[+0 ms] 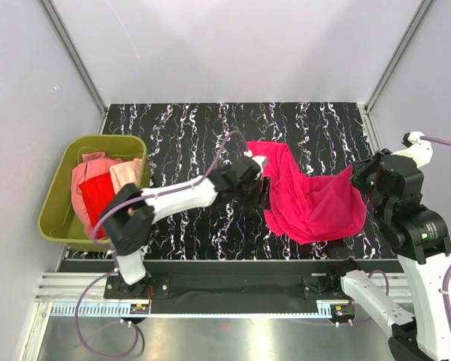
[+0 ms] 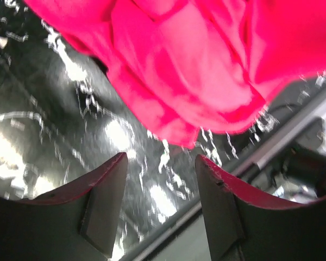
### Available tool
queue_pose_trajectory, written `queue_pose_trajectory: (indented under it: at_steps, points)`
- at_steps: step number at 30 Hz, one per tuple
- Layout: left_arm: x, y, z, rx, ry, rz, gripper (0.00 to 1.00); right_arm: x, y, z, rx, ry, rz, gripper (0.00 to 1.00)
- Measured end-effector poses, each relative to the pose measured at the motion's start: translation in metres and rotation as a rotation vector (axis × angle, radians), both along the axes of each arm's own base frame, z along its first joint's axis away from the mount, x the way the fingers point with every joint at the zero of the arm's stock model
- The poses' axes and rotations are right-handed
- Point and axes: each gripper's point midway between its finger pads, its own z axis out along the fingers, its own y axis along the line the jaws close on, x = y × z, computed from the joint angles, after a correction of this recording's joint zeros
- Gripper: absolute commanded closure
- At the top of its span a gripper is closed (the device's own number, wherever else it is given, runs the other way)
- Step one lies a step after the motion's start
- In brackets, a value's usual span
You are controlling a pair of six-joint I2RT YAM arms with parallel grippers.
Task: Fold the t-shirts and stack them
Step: Flatten the tshirt out
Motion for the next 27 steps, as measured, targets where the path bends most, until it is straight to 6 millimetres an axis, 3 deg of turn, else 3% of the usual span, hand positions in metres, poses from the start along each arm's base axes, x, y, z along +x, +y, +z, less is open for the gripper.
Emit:
queue_pose_trajectory:
  at_steps: [5, 8, 12, 15, 22, 25, 26, 27]
  points:
    - [0.042, -0.015, -0.018, 0.039, 0.007, 0.057, 0.42, -0.004, 0.0, -0.002, 0.002, -0.006, 0.009, 1.0]
    - [0.074, -0.006, -0.025, 0.042, 0.013, 0.118, 0.42, -0.005, 0.0, -0.007, -0.003, 0.003, 0.013, 1.0]
    - [0.101, 0.011, -0.031, 0.055, 0.022, 0.175, 0.42, -0.004, 0.001, -0.014, -0.012, 0.019, 0.02, 1.0]
    - [0.108, 0.009, -0.039, 0.065, 0.026, 0.175, 0.42, -0.002, 0.002, -0.016, -0.014, 0.019, 0.023, 1.0]
    - [0.1, -0.002, -0.072, 0.096, 0.075, 0.143, 0.44, 0.004, 0.004, -0.018, -0.014, 0.011, 0.026, 1.0]
    - [0.104, -0.008, -0.068, 0.078, 0.069, 0.146, 0.77, 0.008, 0.006, -0.023, -0.016, 0.021, 0.03, 1.0]
    - [0.106, -0.009, -0.069, 0.074, 0.07, 0.148, 1.0, 0.009, 0.006, -0.025, -0.018, 0.027, 0.031, 1.0]
    - [0.107, -0.011, -0.071, 0.075, 0.075, 0.152, 1.0, 0.01, 0.007, -0.027, -0.021, 0.035, 0.031, 1.0]
